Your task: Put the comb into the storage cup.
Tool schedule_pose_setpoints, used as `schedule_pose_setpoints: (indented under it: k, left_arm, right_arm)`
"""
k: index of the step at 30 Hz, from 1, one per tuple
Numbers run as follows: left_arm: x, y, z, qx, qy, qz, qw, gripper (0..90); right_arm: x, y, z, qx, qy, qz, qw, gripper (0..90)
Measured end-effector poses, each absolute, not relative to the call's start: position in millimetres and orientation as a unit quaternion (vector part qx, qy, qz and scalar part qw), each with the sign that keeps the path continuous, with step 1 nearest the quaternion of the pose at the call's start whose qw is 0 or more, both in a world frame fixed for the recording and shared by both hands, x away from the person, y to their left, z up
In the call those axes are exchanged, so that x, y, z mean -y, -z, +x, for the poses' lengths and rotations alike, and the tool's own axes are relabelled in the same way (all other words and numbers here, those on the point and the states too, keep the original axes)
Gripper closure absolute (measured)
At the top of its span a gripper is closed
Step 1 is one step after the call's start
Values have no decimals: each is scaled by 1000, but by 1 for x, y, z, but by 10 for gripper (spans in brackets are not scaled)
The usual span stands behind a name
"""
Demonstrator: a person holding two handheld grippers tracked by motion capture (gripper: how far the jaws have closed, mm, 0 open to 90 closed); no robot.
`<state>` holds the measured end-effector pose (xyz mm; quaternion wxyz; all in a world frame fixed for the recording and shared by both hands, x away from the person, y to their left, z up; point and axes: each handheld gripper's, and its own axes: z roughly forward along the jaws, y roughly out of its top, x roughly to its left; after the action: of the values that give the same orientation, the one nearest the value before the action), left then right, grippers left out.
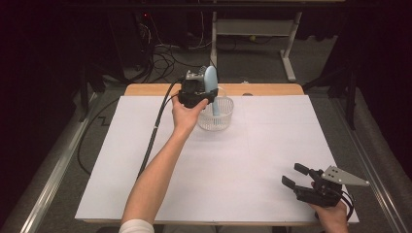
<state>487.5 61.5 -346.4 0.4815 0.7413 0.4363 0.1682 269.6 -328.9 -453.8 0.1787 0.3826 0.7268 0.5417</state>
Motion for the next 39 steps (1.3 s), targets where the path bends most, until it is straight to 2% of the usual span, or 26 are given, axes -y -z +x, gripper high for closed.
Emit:
schedule_pose_setpoints:
  k: [39]
  left_arm:
    - [-53, 363, 493, -438, -159, 755, 461, 487]
  right_arm:
    - [329, 454, 270, -728, -541, 384, 173, 264]
